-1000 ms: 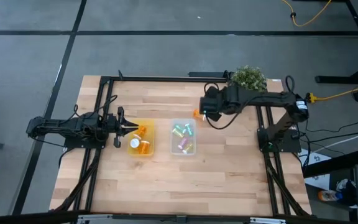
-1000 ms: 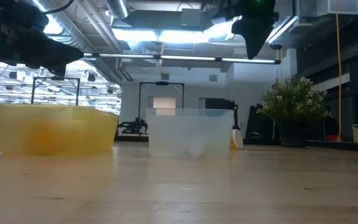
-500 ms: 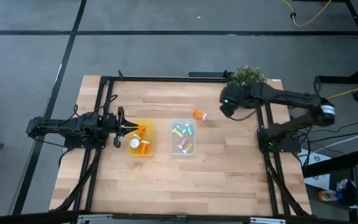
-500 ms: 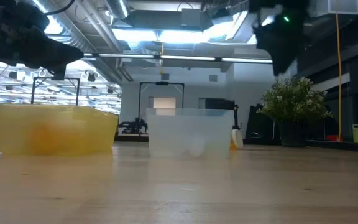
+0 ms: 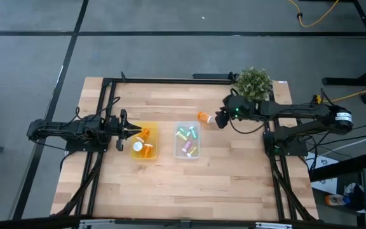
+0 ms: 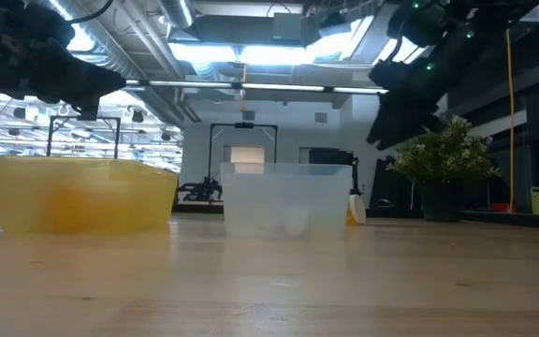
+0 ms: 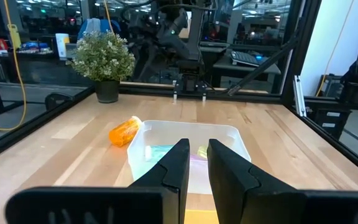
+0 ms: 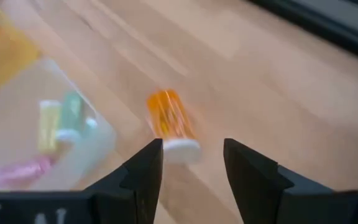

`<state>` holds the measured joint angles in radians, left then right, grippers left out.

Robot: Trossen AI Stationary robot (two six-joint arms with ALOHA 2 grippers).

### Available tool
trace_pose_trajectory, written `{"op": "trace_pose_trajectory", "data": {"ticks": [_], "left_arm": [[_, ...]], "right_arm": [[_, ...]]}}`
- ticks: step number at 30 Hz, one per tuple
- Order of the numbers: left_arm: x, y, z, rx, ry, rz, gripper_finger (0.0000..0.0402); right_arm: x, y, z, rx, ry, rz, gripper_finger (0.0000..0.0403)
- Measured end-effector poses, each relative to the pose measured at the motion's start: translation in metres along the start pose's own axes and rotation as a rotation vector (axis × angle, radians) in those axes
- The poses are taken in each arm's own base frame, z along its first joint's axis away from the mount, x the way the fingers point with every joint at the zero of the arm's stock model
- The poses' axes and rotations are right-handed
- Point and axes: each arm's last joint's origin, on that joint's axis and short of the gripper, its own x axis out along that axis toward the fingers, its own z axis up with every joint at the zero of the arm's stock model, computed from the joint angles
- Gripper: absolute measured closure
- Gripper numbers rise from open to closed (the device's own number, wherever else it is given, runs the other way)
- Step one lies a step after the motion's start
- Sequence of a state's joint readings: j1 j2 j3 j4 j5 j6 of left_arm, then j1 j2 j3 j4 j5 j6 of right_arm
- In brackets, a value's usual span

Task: Pick and place medicine bottles into bin by pill shape (circle, oval)
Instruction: Put the orange pill bottle into the yellow bin

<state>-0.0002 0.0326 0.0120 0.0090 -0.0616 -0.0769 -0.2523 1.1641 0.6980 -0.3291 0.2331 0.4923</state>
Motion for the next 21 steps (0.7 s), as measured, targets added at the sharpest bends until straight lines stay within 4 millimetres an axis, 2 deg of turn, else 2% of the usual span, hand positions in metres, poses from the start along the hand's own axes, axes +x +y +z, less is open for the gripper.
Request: {"op": "trace_pose_trajectory", "data": {"ticks": [7,12,15,21], "left_arm": [[0.0,0.0,0.0,0.0,0.0,0.0,0.0351],[0.0,0.0,0.0,0.0,0.0,0.0,0.0351],[0.0,0.0,0.0,0.0,0.0,0.0,0.0351],[0.0,0.0,0.0,0.0,0.0,0.0,0.0351]], "right_arm": [[0.0,0.004,0.01,0.038,-0.115,0.011,0.0231],[0.0,0.005,0.012,-0.029,-0.139,0.019,0.0225],[0.001,0.005,0.011,-0.019,-0.133,0.016,0.02],[0.006,0.005,0.011,-0.021,-0.148,-0.027,0.0121]]}}
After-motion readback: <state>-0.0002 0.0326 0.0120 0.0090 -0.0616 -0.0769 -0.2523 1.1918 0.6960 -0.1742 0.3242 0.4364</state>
